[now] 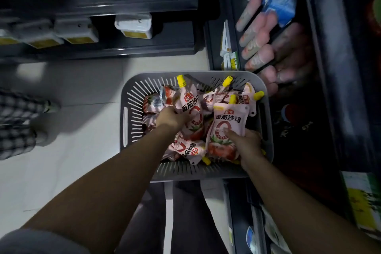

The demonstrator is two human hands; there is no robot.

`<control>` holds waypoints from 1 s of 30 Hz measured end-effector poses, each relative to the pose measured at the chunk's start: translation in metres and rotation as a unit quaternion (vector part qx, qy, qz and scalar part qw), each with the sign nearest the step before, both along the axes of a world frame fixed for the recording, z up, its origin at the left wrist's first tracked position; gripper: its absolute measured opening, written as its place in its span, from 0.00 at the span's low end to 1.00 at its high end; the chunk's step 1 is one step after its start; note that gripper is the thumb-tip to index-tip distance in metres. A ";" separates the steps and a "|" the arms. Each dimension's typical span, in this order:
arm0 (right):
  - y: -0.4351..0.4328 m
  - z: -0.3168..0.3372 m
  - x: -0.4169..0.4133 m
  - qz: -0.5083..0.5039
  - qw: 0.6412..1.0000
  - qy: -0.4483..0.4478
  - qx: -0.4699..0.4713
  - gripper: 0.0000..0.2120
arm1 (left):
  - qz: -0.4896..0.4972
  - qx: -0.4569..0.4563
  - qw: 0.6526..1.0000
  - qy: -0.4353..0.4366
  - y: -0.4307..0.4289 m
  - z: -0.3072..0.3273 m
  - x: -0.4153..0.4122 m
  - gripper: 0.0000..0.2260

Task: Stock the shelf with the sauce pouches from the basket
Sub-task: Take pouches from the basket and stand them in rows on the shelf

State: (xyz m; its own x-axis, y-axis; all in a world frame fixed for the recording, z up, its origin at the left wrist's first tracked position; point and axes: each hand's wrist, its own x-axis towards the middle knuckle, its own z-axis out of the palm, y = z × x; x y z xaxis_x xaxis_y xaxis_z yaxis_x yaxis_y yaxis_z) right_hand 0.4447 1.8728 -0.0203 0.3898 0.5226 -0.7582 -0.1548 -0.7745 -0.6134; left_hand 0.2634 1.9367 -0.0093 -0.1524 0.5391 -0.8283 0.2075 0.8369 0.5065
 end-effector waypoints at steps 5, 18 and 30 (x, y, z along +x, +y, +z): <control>-0.005 0.032 0.005 0.003 0.996 0.083 0.019 0.09 | -0.024 0.041 0.992 -0.115 -0.015 0.050 -0.020 0.11; 0.048 0.200 0.003 0.012 0.937 0.276 0.212 0.16 | 0.037 0.101 0.939 -0.326 0.006 0.199 -0.032 0.10; 0.020 0.355 -0.010 0.019 0.906 0.171 0.387 0.14 | -0.167 0.276 0.881 -0.346 0.027 0.343 -0.037 0.18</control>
